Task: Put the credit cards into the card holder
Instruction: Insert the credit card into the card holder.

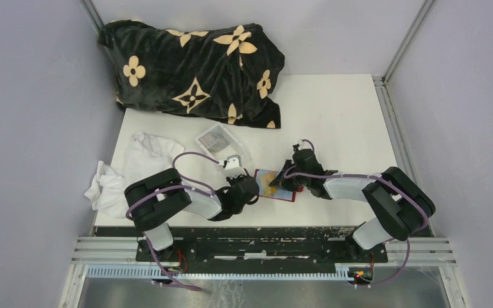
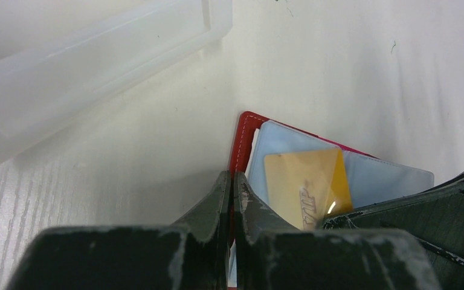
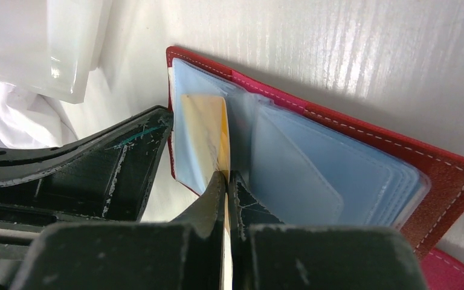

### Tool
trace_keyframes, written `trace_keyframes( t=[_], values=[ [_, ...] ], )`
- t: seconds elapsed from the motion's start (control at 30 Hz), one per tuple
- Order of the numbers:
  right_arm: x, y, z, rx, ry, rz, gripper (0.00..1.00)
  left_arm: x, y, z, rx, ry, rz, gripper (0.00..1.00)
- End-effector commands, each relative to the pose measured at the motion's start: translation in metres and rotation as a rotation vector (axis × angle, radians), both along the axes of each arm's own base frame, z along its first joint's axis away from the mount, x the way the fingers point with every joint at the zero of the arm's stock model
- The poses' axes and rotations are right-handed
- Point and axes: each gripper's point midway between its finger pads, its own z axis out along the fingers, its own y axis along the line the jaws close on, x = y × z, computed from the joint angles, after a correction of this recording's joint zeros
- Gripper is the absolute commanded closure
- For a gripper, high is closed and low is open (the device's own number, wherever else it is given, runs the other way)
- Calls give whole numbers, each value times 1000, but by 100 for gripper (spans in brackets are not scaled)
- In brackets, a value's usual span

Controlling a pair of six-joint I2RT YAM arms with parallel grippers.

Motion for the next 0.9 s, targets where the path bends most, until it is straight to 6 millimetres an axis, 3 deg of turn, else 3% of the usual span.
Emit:
trace_keyframes(
  t=[0.0,0.87],
  values=[
    [2,-19,-18,-65,6,-103,99,-69,13,-71,174,258,-168,94],
    [4,-46,-26,-42,-3,-328,99,-82,5,-79,177,271,-187,97]
  ],
)
